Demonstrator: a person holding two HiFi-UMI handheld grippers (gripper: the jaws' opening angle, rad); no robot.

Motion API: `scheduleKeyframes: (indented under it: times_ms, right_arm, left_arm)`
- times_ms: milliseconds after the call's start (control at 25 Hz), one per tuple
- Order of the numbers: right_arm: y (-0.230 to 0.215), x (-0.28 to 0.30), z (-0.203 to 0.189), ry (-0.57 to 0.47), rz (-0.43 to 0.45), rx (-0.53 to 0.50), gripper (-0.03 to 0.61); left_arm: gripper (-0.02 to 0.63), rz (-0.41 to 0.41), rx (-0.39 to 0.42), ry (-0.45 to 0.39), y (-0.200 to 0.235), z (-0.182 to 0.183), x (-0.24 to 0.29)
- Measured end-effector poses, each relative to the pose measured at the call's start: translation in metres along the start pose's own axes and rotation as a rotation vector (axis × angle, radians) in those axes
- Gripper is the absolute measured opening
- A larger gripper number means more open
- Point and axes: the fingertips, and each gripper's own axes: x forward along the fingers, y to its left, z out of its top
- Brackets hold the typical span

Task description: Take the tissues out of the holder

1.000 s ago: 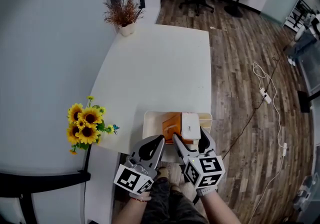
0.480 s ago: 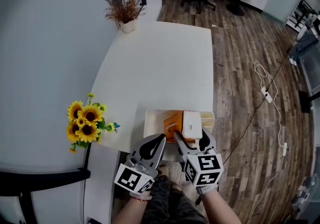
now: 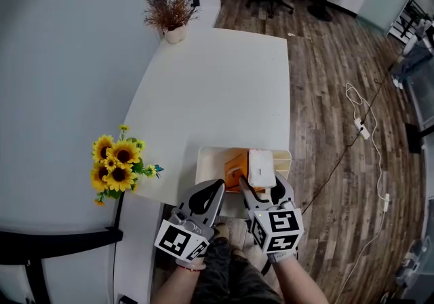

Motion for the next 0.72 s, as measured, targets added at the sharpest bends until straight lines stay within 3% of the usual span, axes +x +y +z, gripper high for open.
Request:
scheduleKeyframes:
  times_ms: [720]
  right_arm:
    - [0.000, -0.011, 0.017, -0.041, 0.010, -0.012, 0.279]
  left_arm:
    - [0.008, -0.005, -0.003, 0.000, -0.003, 0.005, 0.003]
